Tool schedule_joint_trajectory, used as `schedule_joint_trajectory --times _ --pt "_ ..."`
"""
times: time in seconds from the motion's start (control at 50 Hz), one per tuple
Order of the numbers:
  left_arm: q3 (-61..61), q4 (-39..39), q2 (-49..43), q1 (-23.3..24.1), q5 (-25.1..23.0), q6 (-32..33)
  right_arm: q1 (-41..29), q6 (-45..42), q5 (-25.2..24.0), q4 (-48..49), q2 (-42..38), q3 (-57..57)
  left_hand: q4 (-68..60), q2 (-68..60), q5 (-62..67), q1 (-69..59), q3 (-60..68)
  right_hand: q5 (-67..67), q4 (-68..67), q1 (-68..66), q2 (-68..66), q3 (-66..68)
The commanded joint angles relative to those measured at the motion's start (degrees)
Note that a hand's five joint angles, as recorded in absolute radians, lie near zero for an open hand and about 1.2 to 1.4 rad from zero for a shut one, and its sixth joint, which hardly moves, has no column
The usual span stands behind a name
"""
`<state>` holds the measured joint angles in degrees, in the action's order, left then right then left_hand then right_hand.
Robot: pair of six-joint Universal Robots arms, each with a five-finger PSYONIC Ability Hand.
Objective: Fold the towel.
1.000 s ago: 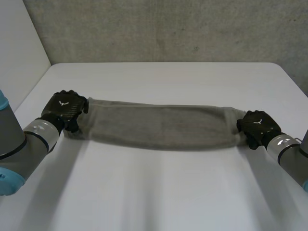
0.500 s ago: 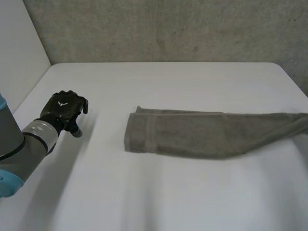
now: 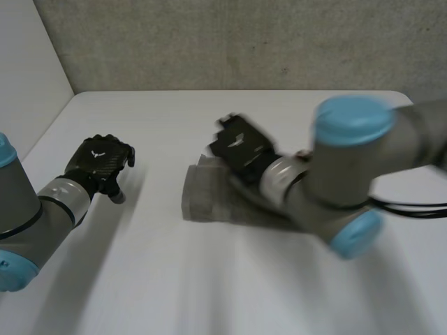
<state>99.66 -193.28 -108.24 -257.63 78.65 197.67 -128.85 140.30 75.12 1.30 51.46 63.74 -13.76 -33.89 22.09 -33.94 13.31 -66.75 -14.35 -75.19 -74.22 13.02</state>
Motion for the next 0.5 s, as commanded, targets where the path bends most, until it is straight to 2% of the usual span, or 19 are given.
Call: schedule_joint_trajectory --times 0.02,0.12,0.22,0.24,0.28,0.32,0.34,0.38,0.42,0.5 --pt "0.27 0.0 -0.04 0.46 0.19 0.0 -5.54 -0.81 6.34 3.7 -11.37 -4.94 3.76 3.15 -1.35 3.2 -3.31 65.6 4.35 64.04 63.07 -3.02" --pt "-0.61 0.0 0.05 1.78 0.28 0.0 -5.8 -1.43 8.99 3.71 -11.2 -4.06 3.76 3.66 -1.86 3.71 -3.31 66.75 4.35 65.19 64.22 -3.02" --pt "-2.63 -0.7 0.05 5.21 0.36 -0.18 -3.26 2.68 9.87 3.79 0.28 4.09 3.76 5.34 -3.54 5.39 -3.31 66.75 4.35 65.19 64.22 -3.02" --pt "-3.41 -0.79 -0.13 6.6 0.45 -0.18 -3.25 2.7 9.87 3.79 0.31 4.11 3.76 5.34 -3.54 5.39 -3.31 66.75 4.35 65.19 64.22 -3.02" --pt "-4.3 -0.87 -0.22 8.2 0.45 -0.53 0.07 6.98 9.52 3.79 6.95 9.97 3.76 5.68 -3.88 5.73 -3.31 66.75 4.35 65.19 64.22 -3.02" --pt "-6.31 -0.87 -0.92 11.26 0.37 -3.5 1.65 9.18 9.34 3.71 10.21 12.87 3.76 6.35 -4.55 6.4 -3.31 66.75 4.35 65.19 64.22 -3.02" --pt "-6.32 -0.87 -0.92 11.27 0.36 -3.52 1.67 9.2 9.34 3.71 10.24 12.9 3.76 6.35 -4.55 6.4 -3.31 66.75 4.35 65.19 64.22 -3.02" --pt "-7.64 -0.79 -1.18 12.68 0.28 -5.71 5.25 12.79 8.9 3.36 15.4 18.41 3.76 6.86 -5.06 6.9 -3.31 66.75 4.35 65.19 64.22 -3.02" --pt "-9.91 -0.79 -2.84 15.39 0.19 -10.09 7.19 13.94 8.73 3.35 17.17 21.14 3.76 7.02 -5.22 7.07 -3.31 66.75 4.35 65.19 64.22 -3.02" --pt "-12.38 -0.26 -5.05 18.3 0.1 -13.18 10.9 14.74 7.67 3.71 19.03 26.7 3.76 7.03 -5.22 7.07 -3.31 66.75 4.35 65.19 64.22 -3.02"
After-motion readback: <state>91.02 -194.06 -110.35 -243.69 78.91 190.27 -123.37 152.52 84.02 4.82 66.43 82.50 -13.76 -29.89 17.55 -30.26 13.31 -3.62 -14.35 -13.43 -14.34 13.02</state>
